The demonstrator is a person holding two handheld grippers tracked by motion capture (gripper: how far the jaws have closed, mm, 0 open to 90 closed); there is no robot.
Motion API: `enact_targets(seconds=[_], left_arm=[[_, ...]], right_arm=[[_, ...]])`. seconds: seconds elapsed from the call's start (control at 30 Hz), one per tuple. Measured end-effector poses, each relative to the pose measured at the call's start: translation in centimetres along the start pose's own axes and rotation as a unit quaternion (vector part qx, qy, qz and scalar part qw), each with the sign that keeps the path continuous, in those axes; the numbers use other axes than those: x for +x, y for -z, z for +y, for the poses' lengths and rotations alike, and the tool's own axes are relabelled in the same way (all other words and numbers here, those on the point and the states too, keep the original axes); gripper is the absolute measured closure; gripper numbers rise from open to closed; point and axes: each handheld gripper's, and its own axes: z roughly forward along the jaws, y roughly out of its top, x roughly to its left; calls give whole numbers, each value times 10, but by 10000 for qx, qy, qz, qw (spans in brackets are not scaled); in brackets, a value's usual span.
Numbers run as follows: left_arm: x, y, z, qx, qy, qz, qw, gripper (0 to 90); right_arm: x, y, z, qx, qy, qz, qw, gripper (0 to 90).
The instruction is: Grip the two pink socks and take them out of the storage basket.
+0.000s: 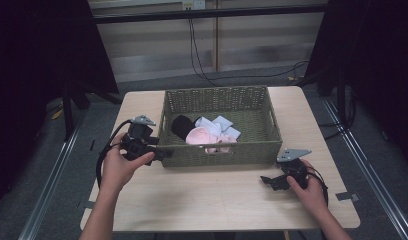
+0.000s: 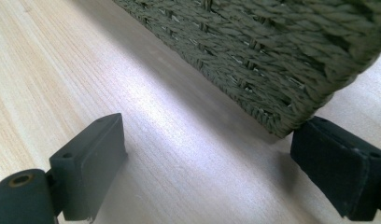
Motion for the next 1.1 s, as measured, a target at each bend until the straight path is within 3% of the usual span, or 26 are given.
enact_targets(seconds=[0.2,0.57,0.87,1.1], left_arm=[[-1,-5,17,-39,-11,48,10000,273],[1,-34,48,78,69,27,9999,297],[5,-61,58,173,255,52,9995,310],[2,-81,67,316,221,24,9993,315]], right_arm=[[0,0,0,4,-6,-2,10000,97],[0,0,0,5,-12,-2,10000,97],[0,0,0,4,-12,-2,10000,97],[0,0,0,4,-13,-3,10000,96]])
